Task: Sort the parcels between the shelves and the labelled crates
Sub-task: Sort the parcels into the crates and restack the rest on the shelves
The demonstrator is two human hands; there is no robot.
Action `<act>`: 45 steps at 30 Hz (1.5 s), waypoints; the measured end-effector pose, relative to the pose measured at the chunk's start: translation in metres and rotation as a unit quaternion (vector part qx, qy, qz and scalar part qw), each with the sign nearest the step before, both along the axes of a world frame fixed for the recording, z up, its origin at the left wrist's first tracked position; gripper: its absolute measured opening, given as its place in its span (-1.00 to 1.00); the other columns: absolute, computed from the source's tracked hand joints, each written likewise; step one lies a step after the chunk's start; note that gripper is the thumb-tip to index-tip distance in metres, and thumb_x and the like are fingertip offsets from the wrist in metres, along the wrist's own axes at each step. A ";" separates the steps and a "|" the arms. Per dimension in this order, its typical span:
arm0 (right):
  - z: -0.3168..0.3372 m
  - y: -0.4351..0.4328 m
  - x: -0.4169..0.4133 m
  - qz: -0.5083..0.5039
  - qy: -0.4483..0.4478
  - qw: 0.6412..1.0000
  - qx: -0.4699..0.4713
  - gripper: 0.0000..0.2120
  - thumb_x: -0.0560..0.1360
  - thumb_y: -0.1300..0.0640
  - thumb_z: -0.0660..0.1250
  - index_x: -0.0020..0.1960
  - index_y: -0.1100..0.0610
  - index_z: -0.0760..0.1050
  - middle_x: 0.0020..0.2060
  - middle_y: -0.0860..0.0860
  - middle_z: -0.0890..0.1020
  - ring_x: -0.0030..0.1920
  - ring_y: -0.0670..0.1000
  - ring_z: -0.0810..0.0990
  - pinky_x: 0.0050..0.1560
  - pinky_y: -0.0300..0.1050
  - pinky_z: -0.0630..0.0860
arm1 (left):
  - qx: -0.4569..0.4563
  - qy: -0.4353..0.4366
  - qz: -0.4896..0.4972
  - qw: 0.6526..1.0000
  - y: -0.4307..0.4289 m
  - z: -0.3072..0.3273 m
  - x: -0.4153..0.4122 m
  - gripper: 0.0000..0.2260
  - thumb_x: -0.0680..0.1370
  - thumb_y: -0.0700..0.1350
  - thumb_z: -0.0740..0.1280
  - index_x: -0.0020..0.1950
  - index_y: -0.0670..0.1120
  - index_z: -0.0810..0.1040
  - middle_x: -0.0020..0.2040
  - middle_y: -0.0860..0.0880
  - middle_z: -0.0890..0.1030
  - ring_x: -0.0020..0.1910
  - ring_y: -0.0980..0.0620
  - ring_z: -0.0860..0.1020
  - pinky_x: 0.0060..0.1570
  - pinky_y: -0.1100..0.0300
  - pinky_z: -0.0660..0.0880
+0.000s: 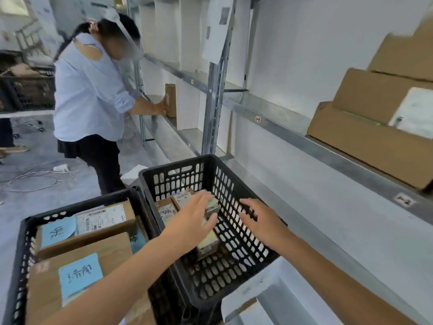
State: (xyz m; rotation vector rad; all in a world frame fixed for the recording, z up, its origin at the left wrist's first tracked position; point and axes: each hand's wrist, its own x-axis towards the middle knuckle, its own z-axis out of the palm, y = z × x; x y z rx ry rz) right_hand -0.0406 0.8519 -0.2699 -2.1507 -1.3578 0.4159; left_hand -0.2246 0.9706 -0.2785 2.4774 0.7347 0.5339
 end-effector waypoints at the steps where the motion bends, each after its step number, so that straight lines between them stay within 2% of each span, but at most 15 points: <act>1: 0.006 -0.011 0.000 0.004 -0.010 1.000 0.003 -0.55 0.63 0.00 0.26 0.49 0.01 0.34 0.41 -0.08 0.44 0.35 -0.16 0.38 0.26 -0.30 0.22 | 0.010 -0.002 -0.007 1.000 -0.010 0.003 0.003 -0.55 0.66 0.05 0.19 0.53 0.01 0.23 0.55 0.11 0.21 0.50 0.17 0.20 0.34 0.38 0.08; 5: 0.024 -0.064 0.004 -0.010 -0.032 0.999 0.014 -0.56 0.62 0.04 0.28 0.48 0.02 0.34 0.35 -0.03 0.46 0.35 -0.06 0.42 0.33 -0.18 0.34 | 0.037 -0.013 -0.026 0.999 -0.059 0.016 0.020 -0.52 0.66 0.06 0.20 0.55 0.00 0.21 0.55 0.09 0.21 0.52 0.12 0.20 0.42 0.29 0.12; 7: 0.031 -0.097 0.008 -0.019 -0.043 0.999 0.016 -0.59 0.61 0.06 0.29 0.45 0.02 0.36 0.32 -0.03 0.48 0.30 -0.12 0.43 0.26 -0.27 0.33 | 0.035 -0.015 -0.039 0.999 -0.088 0.024 0.028 -0.50 0.65 0.07 0.19 0.57 0.02 0.19 0.57 0.10 0.18 0.55 0.11 0.16 0.50 0.21 0.13; 9: 0.038 -0.130 0.012 -0.027 -0.048 0.998 0.018 -0.57 0.61 0.05 0.29 0.46 0.02 0.34 0.36 -0.04 0.47 0.24 -0.19 0.39 0.20 -0.39 0.28 | 0.053 -0.017 -0.079 0.995 -0.115 0.033 0.038 -0.51 0.65 0.07 0.20 0.57 0.01 0.21 0.57 0.09 0.19 0.55 0.13 0.15 0.47 0.39 0.02; 12: 0.052 -0.178 0.021 -0.040 -0.051 0.998 0.026 -0.49 0.62 0.04 0.29 0.52 0.04 0.26 0.46 -0.03 0.39 0.35 -0.13 0.38 0.29 -0.32 0.23 | 0.089 -0.020 -0.138 0.986 -0.151 0.050 0.054 -0.51 0.65 0.06 0.21 0.56 -0.01 0.24 0.55 0.10 0.22 0.50 0.17 0.20 0.24 0.64 -0.13; 15: 0.073 -0.222 0.029 -0.062 -0.089 0.994 0.026 -0.45 0.63 0.01 0.27 0.56 0.05 0.20 0.51 -0.04 0.32 0.47 -0.06 0.31 0.31 -0.35 0.14 | 0.088 -0.038 -0.175 0.980 -0.184 0.071 0.070 -0.51 0.65 0.05 0.23 0.55 -0.02 0.25 0.55 0.10 0.24 0.50 0.15 0.21 0.35 0.42 0.04; 21: 0.117 -0.309 0.034 -0.137 -0.155 0.974 0.091 -0.49 0.62 0.02 0.28 0.53 0.02 0.26 0.47 -0.06 0.38 0.40 -0.08 0.36 0.20 -0.44 0.14 | 0.127 -0.091 -0.247 0.956 -0.253 0.109 0.113 -0.55 0.63 -0.02 0.28 0.49 -0.11 0.34 0.48 -0.02 0.38 0.45 0.05 0.34 0.35 0.37 0.16; 26: 0.169 -0.381 0.038 -0.182 -0.204 0.958 0.090 -0.52 0.62 0.09 0.27 0.50 0.10 0.28 0.38 0.05 0.46 0.32 0.05 0.45 0.23 -0.13 0.39 | 0.115 -0.133 -0.309 0.935 -0.307 0.158 0.152 -0.56 0.64 -0.01 0.27 0.50 -0.08 0.32 0.42 -0.01 0.41 0.33 0.08 0.39 0.22 0.34 0.25; 30: 0.212 -0.430 0.047 -0.249 -0.251 0.925 0.137 -0.58 0.59 0.11 0.28 0.44 0.08 0.36 0.23 0.05 0.57 0.11 0.00 0.54 0.10 -0.11 0.45 | 0.089 -0.177 -0.324 0.925 -0.340 0.204 0.186 -0.57 0.63 -0.03 0.28 0.50 -0.04 0.34 0.42 -0.03 0.44 0.32 0.03 0.42 0.17 0.21 0.36; 33: 0.237 -0.458 0.057 -0.274 -0.276 0.911 0.137 -0.51 0.61 0.14 0.23 0.52 0.11 0.27 0.32 0.11 0.50 0.20 0.07 0.54 0.26 -0.07 0.45 | 0.065 -0.189 -0.309 0.930 -0.363 0.232 0.211 -0.56 0.64 -0.04 0.26 0.52 -0.05 0.32 0.48 -0.04 0.39 0.43 -0.01 0.37 0.26 0.23 0.27; 36: 0.263 -0.474 0.076 -0.305 -0.321 0.892 0.089 -0.53 0.58 0.17 0.19 0.47 0.24 0.31 0.37 0.16 0.43 0.40 0.14 0.36 0.43 0.03 0.32 | 0.091 -0.201 -0.299 0.929 -0.381 0.252 0.235 -0.52 0.65 -0.04 0.23 0.54 -0.13 0.26 0.49 -0.11 0.35 0.48 -0.04 0.28 0.38 0.13 0.23; 39: 0.278 -0.476 0.092 -0.342 -0.294 0.891 0.055 -0.63 0.57 0.18 0.20 0.34 0.29 0.37 0.21 0.20 0.51 0.27 0.18 0.45 0.27 0.07 0.43 | 0.062 -0.202 -0.283 0.935 -0.393 0.264 0.255 -0.50 0.64 -0.03 0.25 0.54 -0.16 0.23 0.48 -0.13 0.35 0.46 -0.07 0.31 0.30 0.18 0.24; 41: 0.279 -0.474 0.101 -0.359 -0.260 0.895 0.057 -0.57 0.58 0.17 0.24 0.39 0.30 0.29 0.17 0.18 0.52 0.14 0.12 0.51 0.00 -0.07 0.52 | 0.007 -0.206 -0.270 0.941 -0.399 0.268 0.267 -0.52 0.63 -0.03 0.27 0.49 -0.17 0.29 0.43 -0.13 0.42 0.36 -0.06 0.41 0.18 0.20 0.33; 43: 0.278 -0.469 0.109 -0.373 -0.194 0.904 0.081 -0.43 0.58 0.14 0.26 0.49 0.28 0.12 0.10 0.10 0.52 -0.03 0.00 0.52 -0.24 -0.23 0.44 | -0.027 -0.198 -0.274 0.941 -0.403 0.267 0.275 -0.58 0.62 -0.05 0.28 0.43 -0.16 0.35 0.35 -0.12 0.49 0.14 0.04 0.46 -0.02 0.23 0.34; 45: 0.276 -0.463 0.116 -0.391 -0.110 0.903 0.143 -0.37 0.57 0.11 0.30 0.52 0.23 0.08 0.11 0.06 0.54 -0.04 -0.05 0.55 -0.14 -0.18 0.54 | -0.061 -0.180 -0.287 0.939 -0.406 0.264 0.278 -0.57 0.61 -0.07 0.28 0.46 -0.13 0.33 0.33 -0.10 0.51 0.02 0.11 0.42 -0.19 0.30 0.33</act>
